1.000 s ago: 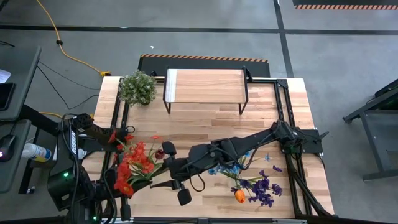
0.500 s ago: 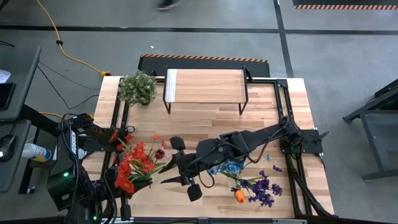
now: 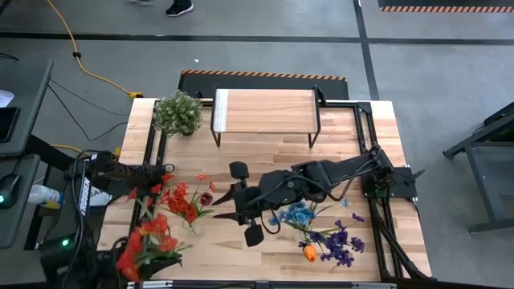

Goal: Pick and place flowers into a vace then onto a shelf
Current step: Put the orange flowers into the left transparent vase

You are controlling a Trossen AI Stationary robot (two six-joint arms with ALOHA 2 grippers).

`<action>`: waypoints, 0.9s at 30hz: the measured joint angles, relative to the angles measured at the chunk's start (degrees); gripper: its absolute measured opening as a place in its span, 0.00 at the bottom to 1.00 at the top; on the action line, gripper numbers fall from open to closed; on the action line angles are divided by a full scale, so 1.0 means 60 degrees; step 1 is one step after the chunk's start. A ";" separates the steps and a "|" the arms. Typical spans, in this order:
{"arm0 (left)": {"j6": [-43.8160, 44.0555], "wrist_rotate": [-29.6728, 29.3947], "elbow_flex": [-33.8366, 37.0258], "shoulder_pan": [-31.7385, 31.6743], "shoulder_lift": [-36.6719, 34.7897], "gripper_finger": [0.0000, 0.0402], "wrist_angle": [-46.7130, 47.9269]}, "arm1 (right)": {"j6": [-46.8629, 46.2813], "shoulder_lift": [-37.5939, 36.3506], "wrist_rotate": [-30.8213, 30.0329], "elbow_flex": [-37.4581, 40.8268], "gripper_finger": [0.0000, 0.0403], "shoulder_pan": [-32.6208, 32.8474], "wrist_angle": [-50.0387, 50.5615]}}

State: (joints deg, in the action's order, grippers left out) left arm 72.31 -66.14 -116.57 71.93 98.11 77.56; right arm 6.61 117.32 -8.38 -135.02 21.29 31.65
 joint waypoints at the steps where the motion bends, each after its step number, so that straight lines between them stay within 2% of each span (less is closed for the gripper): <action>1: 0.0038 -0.0031 0.0000 0.0105 0.0059 0.09 -0.0014 | 0.0034 -0.0022 -0.0055 0.0000 0.28 -0.0016 -0.0014; 8: 0.0691 -0.0890 0.0004 0.0679 0.0515 0.09 0.0083 | 0.0264 -0.0161 -0.0450 0.0000 0.28 -0.0057 0.0082; 13: 0.0942 -0.1132 0.0004 0.0903 0.0883 0.09 0.0423 | 0.0685 -0.0230 -0.0813 0.0004 0.28 -0.0063 0.0047; 19: 0.2653 -0.0918 0.0017 0.0898 0.1322 0.09 0.2129 | 0.0737 -0.0575 -0.1072 0.0004 0.28 -0.0056 0.0045; 27: 0.2439 -0.0243 0.0817 0.0501 0.1325 0.09 0.2069 | 0.0653 -0.0949 -0.1086 0.0004 0.28 0.0039 0.0038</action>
State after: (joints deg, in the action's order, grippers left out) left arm 86.94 -67.59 -111.67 74.94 106.06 89.97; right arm 10.52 111.62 -14.89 -135.00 21.52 31.87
